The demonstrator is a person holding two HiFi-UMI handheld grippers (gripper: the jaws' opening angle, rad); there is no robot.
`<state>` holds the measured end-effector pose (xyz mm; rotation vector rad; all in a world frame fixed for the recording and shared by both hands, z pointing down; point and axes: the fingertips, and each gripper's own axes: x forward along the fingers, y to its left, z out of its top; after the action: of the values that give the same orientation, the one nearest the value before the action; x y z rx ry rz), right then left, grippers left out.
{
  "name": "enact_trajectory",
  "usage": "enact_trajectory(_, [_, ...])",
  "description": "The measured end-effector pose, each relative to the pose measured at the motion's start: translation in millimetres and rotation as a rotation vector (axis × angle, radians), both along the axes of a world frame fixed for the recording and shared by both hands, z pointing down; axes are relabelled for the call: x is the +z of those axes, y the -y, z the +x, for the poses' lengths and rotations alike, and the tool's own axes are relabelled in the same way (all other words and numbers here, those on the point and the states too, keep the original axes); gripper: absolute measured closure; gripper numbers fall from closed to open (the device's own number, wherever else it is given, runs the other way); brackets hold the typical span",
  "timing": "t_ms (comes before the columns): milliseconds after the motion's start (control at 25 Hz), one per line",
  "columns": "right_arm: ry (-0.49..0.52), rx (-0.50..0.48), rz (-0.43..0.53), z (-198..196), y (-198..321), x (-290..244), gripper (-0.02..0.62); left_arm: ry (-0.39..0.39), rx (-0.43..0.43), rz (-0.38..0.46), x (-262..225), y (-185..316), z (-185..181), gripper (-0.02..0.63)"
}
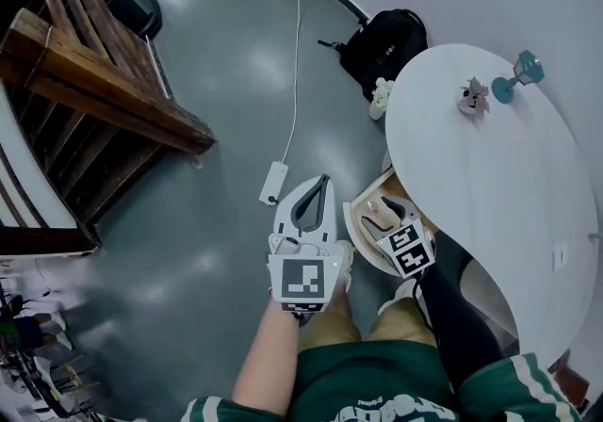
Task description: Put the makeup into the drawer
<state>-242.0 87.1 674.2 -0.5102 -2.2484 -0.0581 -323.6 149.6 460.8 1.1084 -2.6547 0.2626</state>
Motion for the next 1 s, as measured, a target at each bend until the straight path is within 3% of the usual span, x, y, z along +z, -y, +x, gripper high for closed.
enact_trajectory(200, [0.190,0.165,-0.038,-14,31,-108,0.324,0.016,0.027,0.018,-38,20,2,0.606])
enact_trajectory(520, [0.459,0.247,0.006,-10,90,-250,0.322,0.074,0.060,0.033,-90,52,15,0.606])
enact_trajectory(680, [0.573,0.265,-0.027,6,112,-307,0.310,0.116,0.101,0.047,-118,77,24,0.606])
enact_trajectory(800, [0.641,0.283,-0.028,19,127,-335,0.308,0.136,0.137,0.062,-135,100,36,0.606])
enact_trajectory(1000, [0.645,0.334,0.011,58,169,-340,0.305,0.142,0.219,0.065,-142,153,73,0.606])
